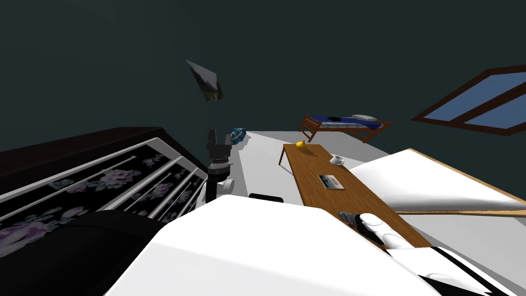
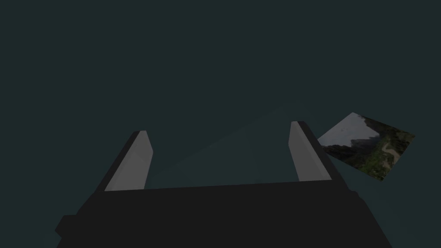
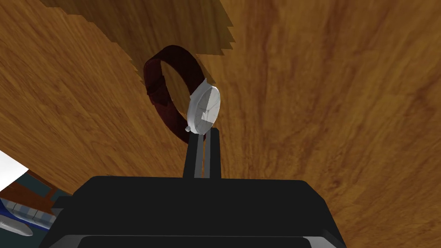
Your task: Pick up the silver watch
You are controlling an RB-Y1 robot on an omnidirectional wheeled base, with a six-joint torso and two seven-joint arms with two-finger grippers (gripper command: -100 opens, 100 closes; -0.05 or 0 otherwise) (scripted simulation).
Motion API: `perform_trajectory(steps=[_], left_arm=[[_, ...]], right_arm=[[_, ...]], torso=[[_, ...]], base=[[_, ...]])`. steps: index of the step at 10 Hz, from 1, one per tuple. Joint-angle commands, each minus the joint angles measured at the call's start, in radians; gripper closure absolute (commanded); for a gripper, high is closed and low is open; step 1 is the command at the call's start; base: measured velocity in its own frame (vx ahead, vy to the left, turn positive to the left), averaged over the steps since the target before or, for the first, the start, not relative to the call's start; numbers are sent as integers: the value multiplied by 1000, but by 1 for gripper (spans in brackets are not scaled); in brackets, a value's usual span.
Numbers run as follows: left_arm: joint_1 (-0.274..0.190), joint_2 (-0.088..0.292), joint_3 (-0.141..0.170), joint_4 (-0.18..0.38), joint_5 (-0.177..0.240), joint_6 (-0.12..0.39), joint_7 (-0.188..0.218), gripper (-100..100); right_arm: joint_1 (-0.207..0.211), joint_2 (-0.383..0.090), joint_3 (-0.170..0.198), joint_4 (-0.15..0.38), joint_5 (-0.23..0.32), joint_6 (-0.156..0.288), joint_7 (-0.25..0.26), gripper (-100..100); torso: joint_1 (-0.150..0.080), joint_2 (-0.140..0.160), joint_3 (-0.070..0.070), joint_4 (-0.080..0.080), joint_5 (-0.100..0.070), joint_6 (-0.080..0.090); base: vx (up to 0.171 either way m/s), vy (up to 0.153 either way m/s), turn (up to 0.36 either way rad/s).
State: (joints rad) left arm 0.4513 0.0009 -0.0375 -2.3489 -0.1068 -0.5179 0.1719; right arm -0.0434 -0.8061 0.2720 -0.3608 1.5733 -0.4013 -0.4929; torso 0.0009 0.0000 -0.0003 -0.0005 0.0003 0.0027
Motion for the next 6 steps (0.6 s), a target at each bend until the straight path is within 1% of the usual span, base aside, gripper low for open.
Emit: perform_trajectory(steps=[1,3,4,5,6], left_arm=[[0,0,0,0,0,0,0,0],[0,0,0,0,0,0,0,0],[0,0,0,0,0,0,0,0],[0,0,0,0,0,0,0,0],[0,0,0,0,0,0,0,0]], right_arm=[[0,0,0,0,0,0,0,100],[-1,0,-2,0,-2,2,-3,100],[-1,0,-2,0,-2,2,-3,0],[-18,-13,1,-9,21,-22,3,100],[-18,-13,1,-2,21,-22,10,100]], torso=[[0,0,0,0,0,0],[0,-2,-2,-2,0,-1],[0,-2,-2,-2,0,-1],[0,-2,-2,-2,0,-1],[2,-3,-2,-2,0,0]], base=[[0,0,0],[0,0,0],[0,0,0],[17,34,-189],[22,46,-114]])
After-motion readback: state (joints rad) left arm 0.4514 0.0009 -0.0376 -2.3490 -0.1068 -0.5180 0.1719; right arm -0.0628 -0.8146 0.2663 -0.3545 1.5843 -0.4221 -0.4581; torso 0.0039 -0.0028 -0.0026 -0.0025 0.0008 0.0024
